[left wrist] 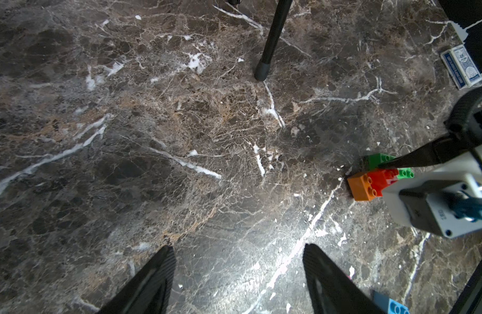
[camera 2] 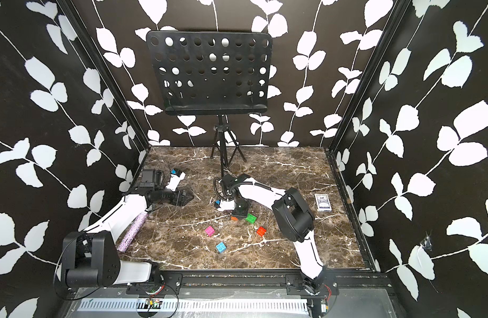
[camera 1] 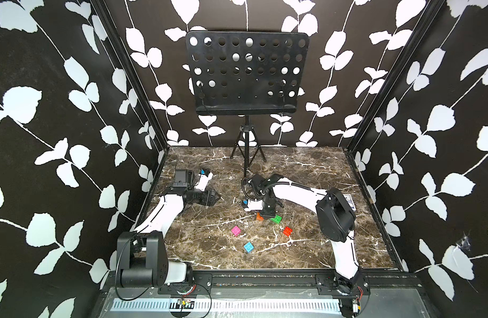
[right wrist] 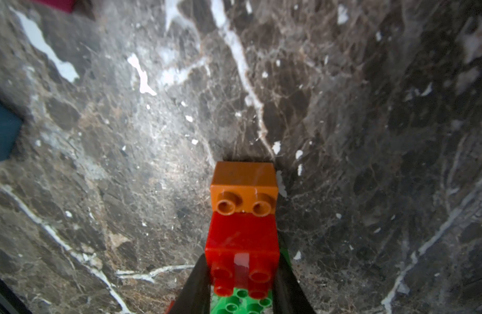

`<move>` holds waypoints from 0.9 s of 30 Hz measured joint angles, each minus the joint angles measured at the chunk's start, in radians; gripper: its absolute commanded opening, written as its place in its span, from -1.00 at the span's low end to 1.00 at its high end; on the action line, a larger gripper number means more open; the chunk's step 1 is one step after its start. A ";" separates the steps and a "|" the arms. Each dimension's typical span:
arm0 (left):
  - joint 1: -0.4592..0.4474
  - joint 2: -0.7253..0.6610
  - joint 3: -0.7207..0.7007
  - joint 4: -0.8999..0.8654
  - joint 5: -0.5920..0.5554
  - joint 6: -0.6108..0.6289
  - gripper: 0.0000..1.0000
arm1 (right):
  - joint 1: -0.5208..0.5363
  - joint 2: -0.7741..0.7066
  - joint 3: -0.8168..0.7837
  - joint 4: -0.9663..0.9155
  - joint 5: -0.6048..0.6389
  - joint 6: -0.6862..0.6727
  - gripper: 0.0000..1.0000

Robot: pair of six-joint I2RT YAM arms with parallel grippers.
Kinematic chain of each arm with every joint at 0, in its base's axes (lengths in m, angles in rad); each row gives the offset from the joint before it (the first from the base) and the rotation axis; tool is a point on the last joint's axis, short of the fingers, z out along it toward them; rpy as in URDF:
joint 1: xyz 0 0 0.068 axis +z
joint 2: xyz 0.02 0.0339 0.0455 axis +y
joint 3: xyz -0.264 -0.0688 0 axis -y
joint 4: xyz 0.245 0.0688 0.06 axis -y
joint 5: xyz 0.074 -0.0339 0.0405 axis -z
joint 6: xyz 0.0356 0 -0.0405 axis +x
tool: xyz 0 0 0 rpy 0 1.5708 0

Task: Assemble the letter y with lego
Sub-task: Assemble the lego brick with the lego brick, then pick up the lego brick from the center of the board.

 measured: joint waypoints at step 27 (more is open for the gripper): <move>0.000 0.000 -0.005 0.001 -0.001 0.001 0.53 | 0.000 -0.014 -0.018 0.174 -0.108 0.082 -0.09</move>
